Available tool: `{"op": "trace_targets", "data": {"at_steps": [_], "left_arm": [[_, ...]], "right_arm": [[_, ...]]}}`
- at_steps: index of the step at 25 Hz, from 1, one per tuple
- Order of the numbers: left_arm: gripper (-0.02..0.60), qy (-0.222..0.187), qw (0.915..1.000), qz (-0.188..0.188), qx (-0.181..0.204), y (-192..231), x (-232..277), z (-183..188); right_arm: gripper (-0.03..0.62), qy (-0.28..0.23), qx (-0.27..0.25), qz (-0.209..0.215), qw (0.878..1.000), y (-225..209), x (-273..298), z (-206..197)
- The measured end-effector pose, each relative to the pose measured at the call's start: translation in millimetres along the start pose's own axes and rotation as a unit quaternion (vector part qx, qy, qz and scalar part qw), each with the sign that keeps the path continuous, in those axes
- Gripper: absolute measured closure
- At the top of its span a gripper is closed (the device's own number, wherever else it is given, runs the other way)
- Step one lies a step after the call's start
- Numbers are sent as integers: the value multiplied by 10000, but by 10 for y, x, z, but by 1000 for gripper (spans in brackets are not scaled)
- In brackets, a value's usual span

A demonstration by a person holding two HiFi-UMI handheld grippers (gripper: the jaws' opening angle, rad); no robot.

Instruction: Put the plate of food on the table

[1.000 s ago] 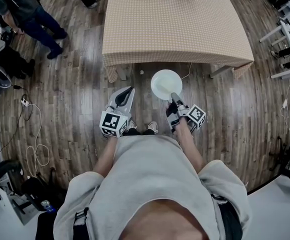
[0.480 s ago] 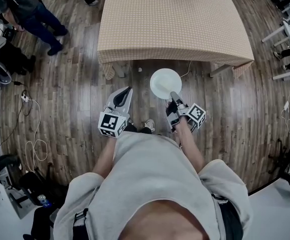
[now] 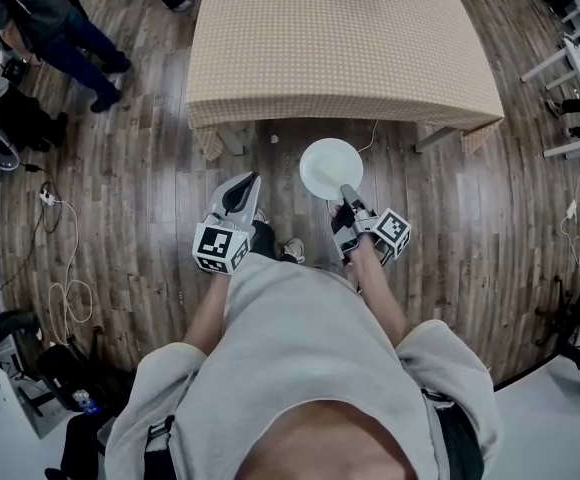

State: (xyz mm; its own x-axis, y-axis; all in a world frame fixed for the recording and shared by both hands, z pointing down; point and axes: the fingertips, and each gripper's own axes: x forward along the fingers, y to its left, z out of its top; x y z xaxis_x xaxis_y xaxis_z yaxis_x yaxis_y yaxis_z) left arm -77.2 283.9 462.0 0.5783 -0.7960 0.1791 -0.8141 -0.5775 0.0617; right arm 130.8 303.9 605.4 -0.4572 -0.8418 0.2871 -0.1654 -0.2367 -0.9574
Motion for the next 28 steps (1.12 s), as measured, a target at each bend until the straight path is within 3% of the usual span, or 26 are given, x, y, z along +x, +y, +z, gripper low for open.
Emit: {"op": "trace_targets", "data": {"at_steps": [19, 22, 28], "left_arm": [[572, -21, 9998, -156, -115, 242, 572, -72], [572, -13, 9997, -199, -139, 353, 715, -75], [571, 1, 9995, -263, -170, 664, 1076, -17]], "right_arm": [[580, -142, -5, 102, 9998, 39, 415, 374], [580, -186, 8, 279, 9994, 114, 578, 439], [582, -187, 50, -14, 9998, 151, 968, 598]]}}
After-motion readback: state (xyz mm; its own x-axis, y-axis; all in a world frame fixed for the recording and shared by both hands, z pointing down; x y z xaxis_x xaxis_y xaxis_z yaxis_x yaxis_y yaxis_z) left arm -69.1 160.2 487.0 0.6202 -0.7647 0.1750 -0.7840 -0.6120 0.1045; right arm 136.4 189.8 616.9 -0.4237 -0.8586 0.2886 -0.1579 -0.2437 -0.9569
